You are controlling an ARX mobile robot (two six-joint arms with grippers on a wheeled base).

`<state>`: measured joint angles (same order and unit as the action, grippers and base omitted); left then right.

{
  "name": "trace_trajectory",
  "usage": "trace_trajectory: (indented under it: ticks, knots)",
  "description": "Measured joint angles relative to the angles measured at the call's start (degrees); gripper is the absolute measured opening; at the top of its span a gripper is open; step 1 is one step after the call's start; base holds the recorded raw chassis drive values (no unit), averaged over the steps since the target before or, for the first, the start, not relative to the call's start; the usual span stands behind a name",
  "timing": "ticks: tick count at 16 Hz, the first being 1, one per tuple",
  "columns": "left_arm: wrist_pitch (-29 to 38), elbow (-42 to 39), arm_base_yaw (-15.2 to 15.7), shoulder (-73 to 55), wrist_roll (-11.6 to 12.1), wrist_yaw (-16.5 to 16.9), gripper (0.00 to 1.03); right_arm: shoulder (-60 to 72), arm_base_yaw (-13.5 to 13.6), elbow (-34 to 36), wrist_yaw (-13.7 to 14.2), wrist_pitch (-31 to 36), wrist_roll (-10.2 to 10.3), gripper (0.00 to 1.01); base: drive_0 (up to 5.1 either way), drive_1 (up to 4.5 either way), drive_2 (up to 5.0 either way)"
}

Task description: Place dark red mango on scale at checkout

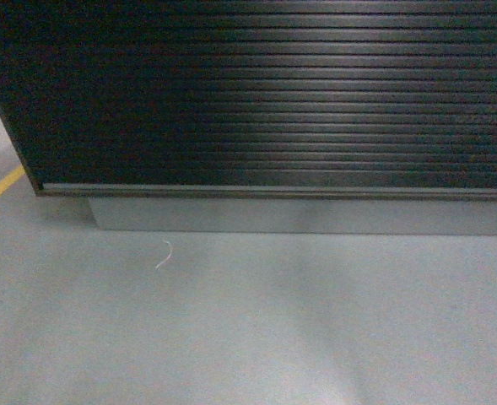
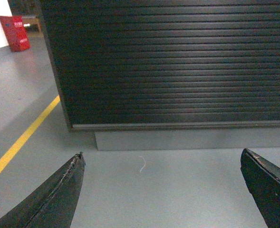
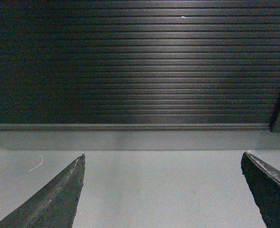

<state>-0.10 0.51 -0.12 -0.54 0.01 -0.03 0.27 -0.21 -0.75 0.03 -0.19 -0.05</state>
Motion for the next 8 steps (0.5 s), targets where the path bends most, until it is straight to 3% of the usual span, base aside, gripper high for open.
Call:
trace_trajectory:
  ticks: [8]
  knots:
    - [0.00,0.00,0.00,0.00,-0.02,0.02,0.98,0.00,0.20,0.00,-0.02,0.11,0.00,0.98,0.0,4.24,-4.3]
